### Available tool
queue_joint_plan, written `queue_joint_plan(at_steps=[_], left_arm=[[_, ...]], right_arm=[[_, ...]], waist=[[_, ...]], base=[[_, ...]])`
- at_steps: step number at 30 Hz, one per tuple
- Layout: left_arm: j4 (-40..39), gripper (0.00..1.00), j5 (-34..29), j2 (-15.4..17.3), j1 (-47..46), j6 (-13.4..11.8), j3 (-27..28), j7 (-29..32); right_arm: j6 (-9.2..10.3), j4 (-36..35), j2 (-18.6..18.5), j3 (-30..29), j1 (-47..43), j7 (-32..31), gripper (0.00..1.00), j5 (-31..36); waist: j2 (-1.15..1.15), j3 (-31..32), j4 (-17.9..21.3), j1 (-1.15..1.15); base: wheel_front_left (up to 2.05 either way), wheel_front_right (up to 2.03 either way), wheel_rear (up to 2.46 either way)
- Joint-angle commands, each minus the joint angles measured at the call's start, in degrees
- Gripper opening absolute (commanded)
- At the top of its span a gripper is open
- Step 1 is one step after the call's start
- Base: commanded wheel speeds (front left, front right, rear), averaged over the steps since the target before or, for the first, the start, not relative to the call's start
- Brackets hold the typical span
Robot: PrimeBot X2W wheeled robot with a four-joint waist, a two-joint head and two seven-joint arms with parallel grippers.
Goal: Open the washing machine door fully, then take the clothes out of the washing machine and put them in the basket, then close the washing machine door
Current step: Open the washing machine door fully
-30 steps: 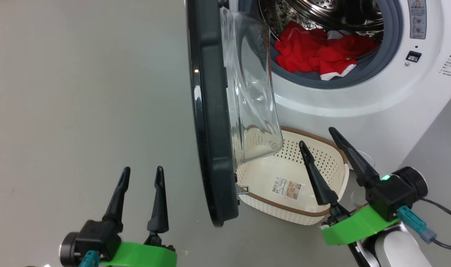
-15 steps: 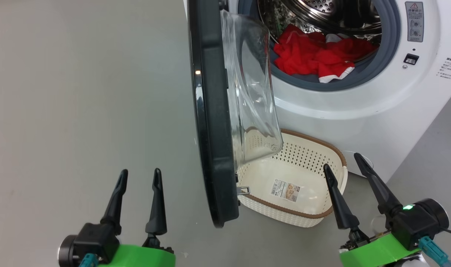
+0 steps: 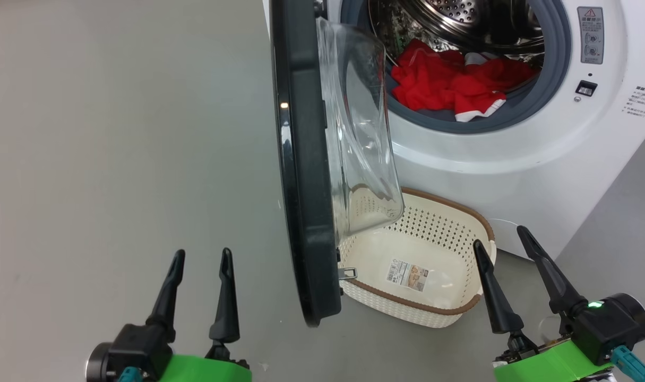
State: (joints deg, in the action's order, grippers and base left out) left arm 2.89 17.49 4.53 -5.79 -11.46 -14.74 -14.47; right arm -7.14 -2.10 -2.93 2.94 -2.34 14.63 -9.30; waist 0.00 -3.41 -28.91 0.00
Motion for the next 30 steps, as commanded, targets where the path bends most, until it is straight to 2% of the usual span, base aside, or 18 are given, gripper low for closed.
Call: queue_joint_plan(at_steps=[1,2,3,10,19,30], left_arm=[[-1.15,1.0,-0.94,0.19,-0.78,0.53,2.25,-0.52],[-1.12,0.75,-0.91,0.13,-0.73,0.62,2.34,-0.52],[-1.07,0.01,-0.85,0.08,-0.64,0.8,2.37,-0.52],[-1.59,0.0,0.14,-0.07,-0.41,2.21,2.4,-0.52],[-10.24,0.0,-2.26,0.0,-3.73,3.26,1.56,-0.52],[-21.19,0.0,-5.49,0.16,-9.49,6.24,-6.28,4.78]], right_arm=[[-0.35,-1.82,0.05,1.41,0.07,0.36,1.0,-0.4],[-0.35,-1.88,0.05,1.45,0.02,0.36,1.0,-0.5],[-0.35,-1.91,0.05,1.49,0.0,0.36,1.0,-0.6],[-0.35,-1.91,0.05,1.65,-0.19,0.36,1.0,-1.0],[-0.35,-1.89,0.05,1.22,0.12,0.37,1.0,-1.53],[-0.35,-2.15,0.05,1.26,0.4,0.37,1.0,-2.01]], waist=[[0.0,0.04,-0.03,0.0],[0.0,0.07,-0.04,0.0],[0.0,0.11,-0.02,0.0],[0.0,-0.05,0.19,0.0],[0.0,-0.18,0.4,0.0],[0.0,-0.33,0.99,0.0]], base=[[0.0,0.0,0.0],[0.0,0.0,0.0],[0.0,0.0,0.0],[0.0,0.0,0.0],[0.0,0.0,0.0],[0.0,0.0,0.0]])
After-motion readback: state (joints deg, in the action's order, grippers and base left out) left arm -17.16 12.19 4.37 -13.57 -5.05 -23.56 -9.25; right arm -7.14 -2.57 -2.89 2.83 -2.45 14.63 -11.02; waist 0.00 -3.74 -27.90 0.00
